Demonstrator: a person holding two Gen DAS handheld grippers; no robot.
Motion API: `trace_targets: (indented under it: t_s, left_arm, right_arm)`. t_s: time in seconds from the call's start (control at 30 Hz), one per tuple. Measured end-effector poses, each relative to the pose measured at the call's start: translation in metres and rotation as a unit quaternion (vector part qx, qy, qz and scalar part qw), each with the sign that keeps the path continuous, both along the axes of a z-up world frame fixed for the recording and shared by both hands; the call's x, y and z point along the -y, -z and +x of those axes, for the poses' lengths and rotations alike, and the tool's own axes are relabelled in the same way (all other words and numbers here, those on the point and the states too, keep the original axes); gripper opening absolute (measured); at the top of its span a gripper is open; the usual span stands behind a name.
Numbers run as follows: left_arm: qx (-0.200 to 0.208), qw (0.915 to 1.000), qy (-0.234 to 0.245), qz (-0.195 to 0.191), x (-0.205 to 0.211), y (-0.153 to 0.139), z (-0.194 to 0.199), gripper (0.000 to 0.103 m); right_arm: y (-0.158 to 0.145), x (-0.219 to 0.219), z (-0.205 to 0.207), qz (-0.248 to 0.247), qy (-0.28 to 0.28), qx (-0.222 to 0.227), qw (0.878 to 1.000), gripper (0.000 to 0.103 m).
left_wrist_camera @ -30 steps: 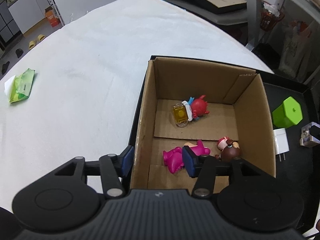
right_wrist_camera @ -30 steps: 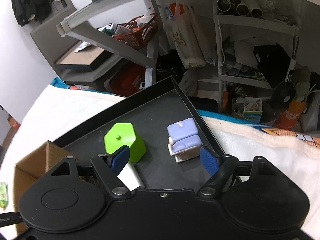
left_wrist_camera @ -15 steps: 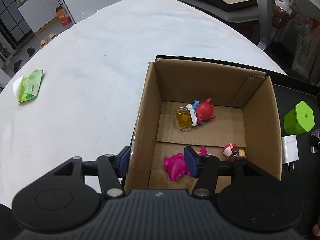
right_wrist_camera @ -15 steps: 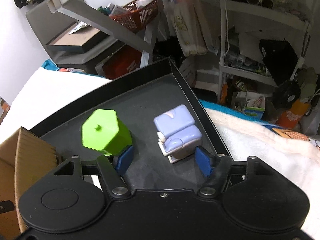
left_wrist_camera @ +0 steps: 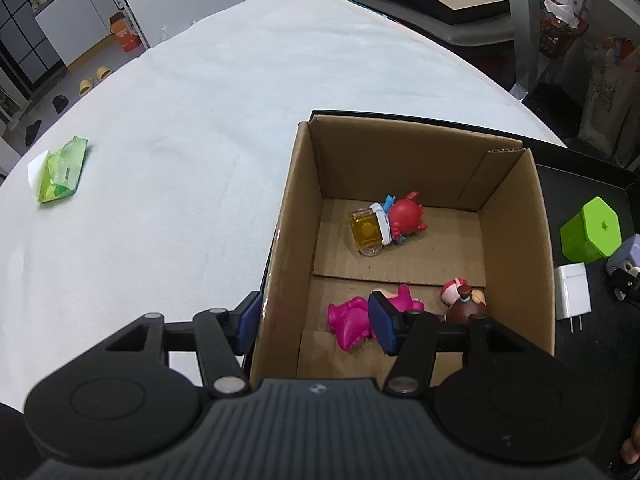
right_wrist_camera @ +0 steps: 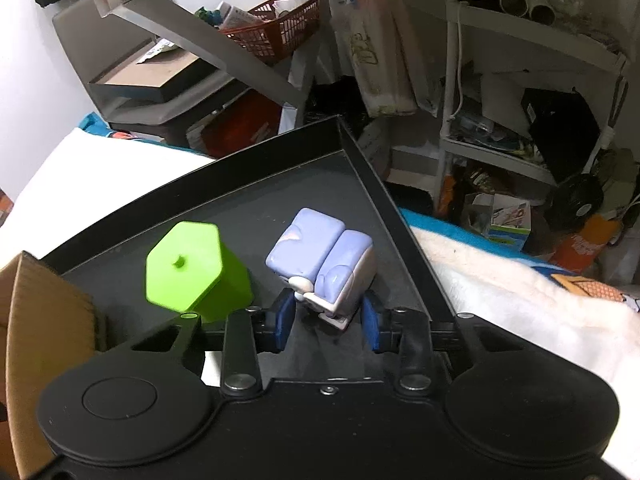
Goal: Organize rigid objects
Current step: 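Move the right gripper to the lavender cube figure and close on it, then lift the lavender cube figure with the right gripper toward the box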
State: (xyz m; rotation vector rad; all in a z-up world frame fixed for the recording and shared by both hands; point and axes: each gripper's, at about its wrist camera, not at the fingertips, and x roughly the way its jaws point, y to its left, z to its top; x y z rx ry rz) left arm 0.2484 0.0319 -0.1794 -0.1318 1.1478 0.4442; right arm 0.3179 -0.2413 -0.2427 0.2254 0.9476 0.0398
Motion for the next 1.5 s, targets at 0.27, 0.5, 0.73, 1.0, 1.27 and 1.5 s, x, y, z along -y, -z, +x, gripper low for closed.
trace_targets:
  t_s: [0.27, 0.5, 0.73, 1.0, 1.27, 1.5]
  left_arm:
    - [0.009, 0.9998, 0.0, -0.018, -0.007, -0.006, -0.012, 0.056]
    - [0.015, 0.9992, 0.001, -0.036, -0.014, -0.008, -0.022, 0.056]
    - [0.023, 0.9984, -0.008, -0.05, -0.026, -0.009, -0.032, 0.056]
    - [0.026, 0.9984, -0.001, -0.051, -0.029, -0.009, -0.029, 0.056]
    - [0.022, 0.9985, -0.001, -0.05, -0.028, -0.004, -0.018, 0.056]
    - [0.012, 0.9989, -0.004, -0.045, -0.024, 0.002, -0.007, 0.056]
  right_arm:
    - [-0.015, 0.005, -0.016, 0.022, 0.002, 0.007, 1.0, 0.031]
    - [-0.037, -0.004, -0.033, 0.023, -0.019, 0.035, 0.999, 0.0]
    - [-0.034, 0.001, -0.034, 0.051, -0.006, 0.013, 0.999, 0.0]
    - [-0.029, 0.016, -0.034, 0.1, 0.043, -0.011, 0.994, 0.048]
    - [-0.023, -0.01, -0.014, 0.036, 0.0, 0.006, 0.999, 0.062]
    - [-0.008, -0.025, -0.001, -0.008, -0.033, 0.005, 0.999, 0.061]
